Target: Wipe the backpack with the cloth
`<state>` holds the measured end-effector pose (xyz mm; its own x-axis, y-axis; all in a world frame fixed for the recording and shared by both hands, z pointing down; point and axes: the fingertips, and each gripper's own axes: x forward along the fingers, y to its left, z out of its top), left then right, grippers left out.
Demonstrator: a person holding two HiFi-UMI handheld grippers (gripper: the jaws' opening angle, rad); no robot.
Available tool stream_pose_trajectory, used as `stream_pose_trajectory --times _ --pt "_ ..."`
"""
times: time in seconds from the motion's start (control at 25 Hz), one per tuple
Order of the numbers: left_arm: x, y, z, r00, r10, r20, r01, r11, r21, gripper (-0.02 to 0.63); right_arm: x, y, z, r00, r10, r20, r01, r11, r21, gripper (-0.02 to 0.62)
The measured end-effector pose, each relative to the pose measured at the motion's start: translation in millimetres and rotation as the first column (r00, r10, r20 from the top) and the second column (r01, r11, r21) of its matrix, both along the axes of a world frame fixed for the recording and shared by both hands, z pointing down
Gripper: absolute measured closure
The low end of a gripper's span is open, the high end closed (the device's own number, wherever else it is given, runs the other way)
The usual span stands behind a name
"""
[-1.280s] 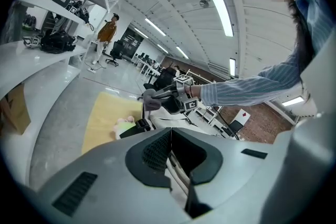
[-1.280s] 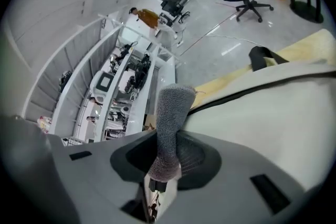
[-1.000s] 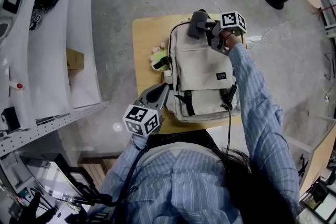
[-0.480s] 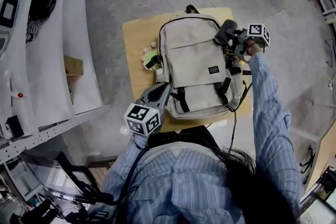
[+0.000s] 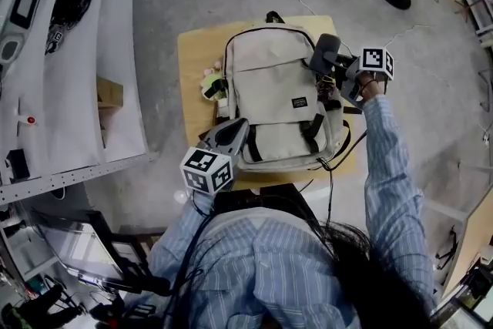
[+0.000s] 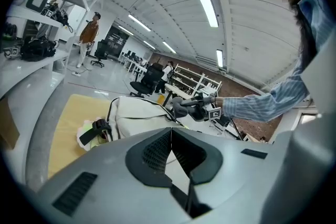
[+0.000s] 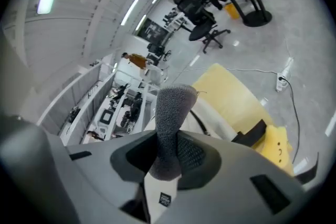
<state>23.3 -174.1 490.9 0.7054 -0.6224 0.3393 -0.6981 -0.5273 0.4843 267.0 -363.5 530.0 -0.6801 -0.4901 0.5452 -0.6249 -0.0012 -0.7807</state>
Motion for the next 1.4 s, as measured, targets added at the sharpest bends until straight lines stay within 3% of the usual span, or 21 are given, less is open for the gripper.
stream_pose_trajectory --times 0.16,0.48,0.64,0.92,1.2,1.4 --pt "18.7 16.2 -10.0 1.0 -0.017 -0.004 0.017 1.0 0.022 0.601 -34.8 42.4 -40.5 0.99 -0.139 0.034 0.134 0.985 0.104 0.502" --pt "65.4 63.7 -21.9 0.999 -0.052 0.008 0.051 0.997 0.06 0.601 -72.6 137.6 -58.0 0.946 -0.322 0.028 0.314 0.936 0.157 0.502" --pt "71.2 98.0 -17.1 0.996 -0.087 0.031 0.086 0.996 0.038 0.601 -89.2 184.2 -56.0 0.917 -0.398 0.029 0.388 0.905 0.176 0.502" --pt "54.0 134.0 -11.3 0.986 -0.15 0.069 0.15 0.989 0.014 0.601 -111.2 262.4 -58.5 0.914 -0.401 0.054 0.381 0.898 0.221 0.502" --pt "39.3 173.6 -13.0 0.993 -0.089 0.079 0.085 0.995 0.051 0.601 -137.7 352.6 -47.7 0.934 -0.337 0.119 0.311 0.931 0.193 0.502" --pt "-15.0 224.4 -13.1 0.992 -0.096 0.075 0.09 0.992 0.084 0.601 -182.3 402.9 -30.8 0.951 -0.293 0.101 0.271 0.945 0.183 0.502"
